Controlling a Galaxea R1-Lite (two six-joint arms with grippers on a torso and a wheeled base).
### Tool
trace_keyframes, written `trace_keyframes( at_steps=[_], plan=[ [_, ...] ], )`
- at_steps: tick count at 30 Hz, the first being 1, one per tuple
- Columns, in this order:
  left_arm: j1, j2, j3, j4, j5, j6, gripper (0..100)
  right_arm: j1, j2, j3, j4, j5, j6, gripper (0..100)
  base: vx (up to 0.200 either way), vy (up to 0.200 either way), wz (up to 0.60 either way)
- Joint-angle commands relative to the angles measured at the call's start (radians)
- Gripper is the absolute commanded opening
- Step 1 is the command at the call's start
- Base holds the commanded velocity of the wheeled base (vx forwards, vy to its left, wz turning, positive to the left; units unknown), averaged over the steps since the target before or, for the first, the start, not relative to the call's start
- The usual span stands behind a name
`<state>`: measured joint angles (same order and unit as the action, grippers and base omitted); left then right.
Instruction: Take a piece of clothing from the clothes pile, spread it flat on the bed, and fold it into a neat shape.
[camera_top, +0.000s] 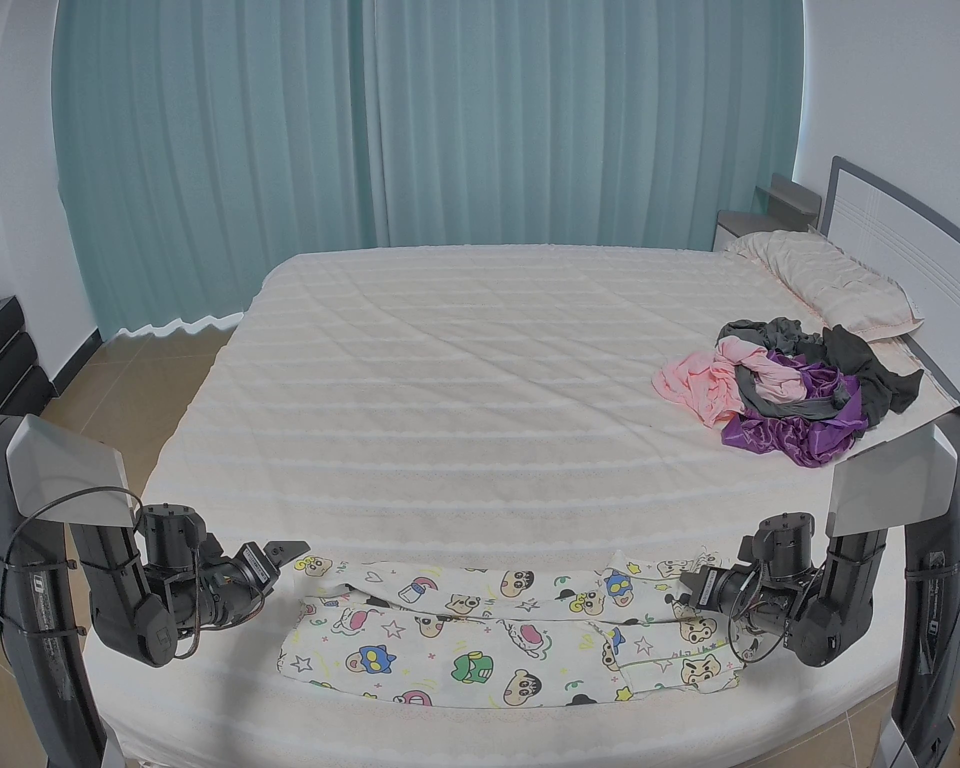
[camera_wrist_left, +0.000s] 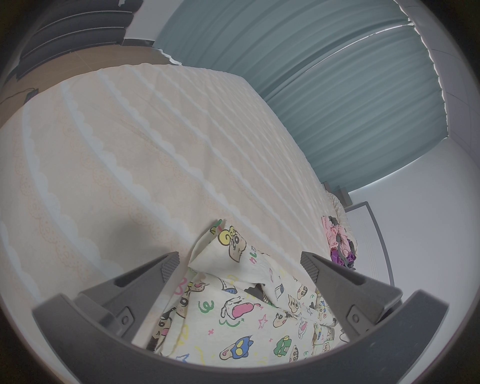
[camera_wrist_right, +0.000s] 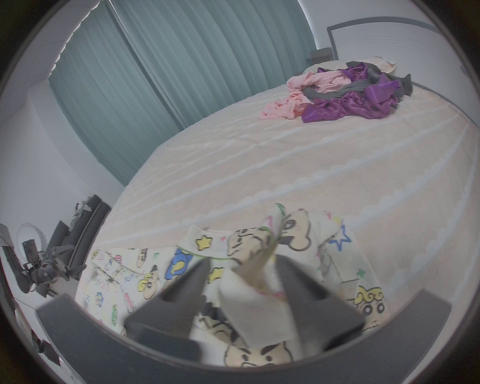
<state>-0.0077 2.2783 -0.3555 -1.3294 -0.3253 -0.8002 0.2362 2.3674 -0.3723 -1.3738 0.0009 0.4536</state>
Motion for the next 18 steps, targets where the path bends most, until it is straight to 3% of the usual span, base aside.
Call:
trace_keyframes(
  at_steps=[1, 14, 15, 18],
  plan=[
    [-0.002, 0.003, 0.001, -0.001, 0.000, 0.003, 100, -0.014, 0.026, 0.015, -0.001, -0.025, -0.004, 0, 0.000, 0.000, 0.00],
    [-0.003, 0.006, 0.001, -0.001, 0.000, 0.029, 100, -0.046, 0.024, 0.072, -0.001, -0.028, -0.012, 0, 0.000, 0.000, 0.00],
    [-0.002, 0.006, 0.001, -0.001, 0.002, 0.029, 100, -0.047, 0.024, 0.070, -0.001, -0.027, -0.012, 100, 0.000, 0.000, 0.00],
    [-0.002, 0.006, 0.001, -0.001, 0.002, 0.029, 100, -0.049, 0.018, 0.073, -0.014, -0.027, -0.012, 100, 0.000, 0.000, 0.00]
  ],
)
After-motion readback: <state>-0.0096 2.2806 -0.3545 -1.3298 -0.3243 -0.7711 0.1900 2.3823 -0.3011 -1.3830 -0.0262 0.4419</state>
